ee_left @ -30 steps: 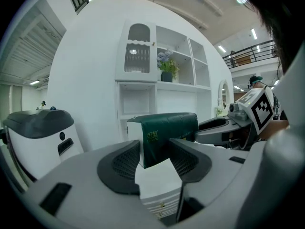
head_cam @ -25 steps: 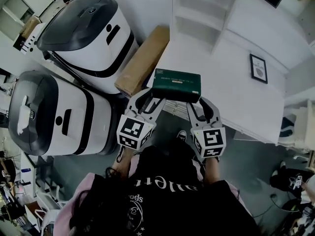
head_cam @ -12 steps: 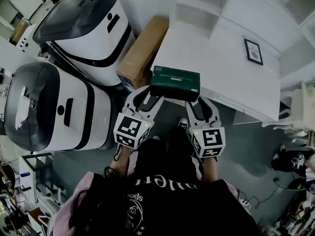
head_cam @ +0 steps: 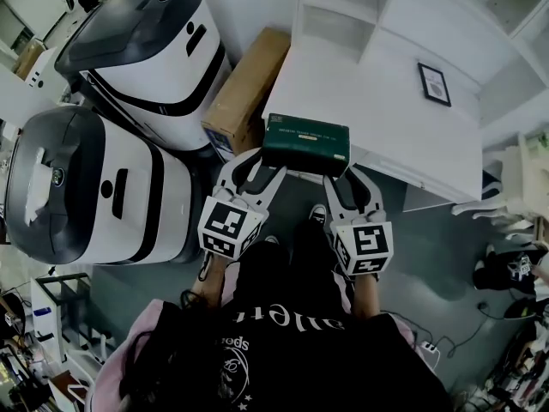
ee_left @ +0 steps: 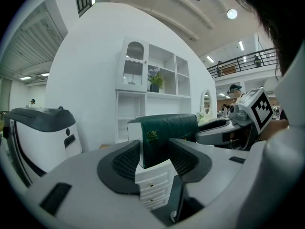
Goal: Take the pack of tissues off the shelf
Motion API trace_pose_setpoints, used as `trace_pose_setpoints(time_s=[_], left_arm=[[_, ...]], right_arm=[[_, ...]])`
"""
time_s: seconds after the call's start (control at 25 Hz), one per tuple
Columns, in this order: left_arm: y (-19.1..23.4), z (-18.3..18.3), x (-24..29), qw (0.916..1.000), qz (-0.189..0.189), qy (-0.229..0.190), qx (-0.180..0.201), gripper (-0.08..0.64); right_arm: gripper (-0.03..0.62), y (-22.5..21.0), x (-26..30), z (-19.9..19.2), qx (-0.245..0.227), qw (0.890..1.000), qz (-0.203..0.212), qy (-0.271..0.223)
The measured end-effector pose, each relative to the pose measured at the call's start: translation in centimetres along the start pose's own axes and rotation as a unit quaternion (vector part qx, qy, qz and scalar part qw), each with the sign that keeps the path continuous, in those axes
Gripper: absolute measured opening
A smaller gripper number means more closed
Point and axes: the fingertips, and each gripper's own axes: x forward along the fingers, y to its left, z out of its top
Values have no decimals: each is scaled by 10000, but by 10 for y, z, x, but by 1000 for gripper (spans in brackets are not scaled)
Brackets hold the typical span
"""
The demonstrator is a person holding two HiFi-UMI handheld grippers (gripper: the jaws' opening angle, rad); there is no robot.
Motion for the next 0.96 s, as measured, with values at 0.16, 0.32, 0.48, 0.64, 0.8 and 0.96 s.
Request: trace_pose_setpoints(time_s=[0.16,0.32,0.48,0.64,0.8,0.96], left_arm=[[0,1,-2,10000,-9,-24,-9,190],[-2,1,-3,10000,1,-31,-8,190],[-1,1,-2,10000,14,-25,-20,190],[-1,1,-2,10000,20,-28,-33,190],[0,0,3,10000,32,-14,-21,190],[-1,2,13,10000,37,16,-31,190]], right_arm=[[172,2,-2,1,-35,10000,-17,5],[172,2,-3,1,-36,10000,-13,10],[170,1,-2,1,-46,10000,1,24],[172,1,-1,1,-74,10000,5,27],[172,-3,1,0,-63,10000,22,37],[172,-13,4,1,-49,10000,31,40]])
